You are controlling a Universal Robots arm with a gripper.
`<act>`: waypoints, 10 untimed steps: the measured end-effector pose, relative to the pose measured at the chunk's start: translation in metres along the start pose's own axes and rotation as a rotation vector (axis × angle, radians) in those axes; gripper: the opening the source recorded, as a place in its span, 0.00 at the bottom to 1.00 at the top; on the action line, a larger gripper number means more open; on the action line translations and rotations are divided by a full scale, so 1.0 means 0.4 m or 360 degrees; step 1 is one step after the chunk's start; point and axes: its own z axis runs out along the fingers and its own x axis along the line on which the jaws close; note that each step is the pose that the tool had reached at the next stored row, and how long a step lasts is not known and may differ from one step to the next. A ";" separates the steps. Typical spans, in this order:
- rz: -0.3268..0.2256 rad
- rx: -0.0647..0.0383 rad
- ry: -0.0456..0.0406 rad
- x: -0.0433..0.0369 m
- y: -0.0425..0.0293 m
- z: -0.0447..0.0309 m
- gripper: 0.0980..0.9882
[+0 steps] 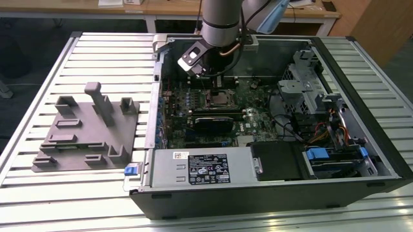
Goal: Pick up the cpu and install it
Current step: 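Close the cpu cover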
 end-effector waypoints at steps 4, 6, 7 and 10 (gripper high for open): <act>0.0000 -0.0005 0.0000 0.000 -0.003 0.009 0.01; 0.0000 -0.0007 0.0000 0.000 -0.003 0.013 0.01; 0.0000 -0.0008 0.0000 0.000 -0.003 0.016 0.01; 0.0000 -0.0008 0.0000 -0.001 -0.004 0.026 0.01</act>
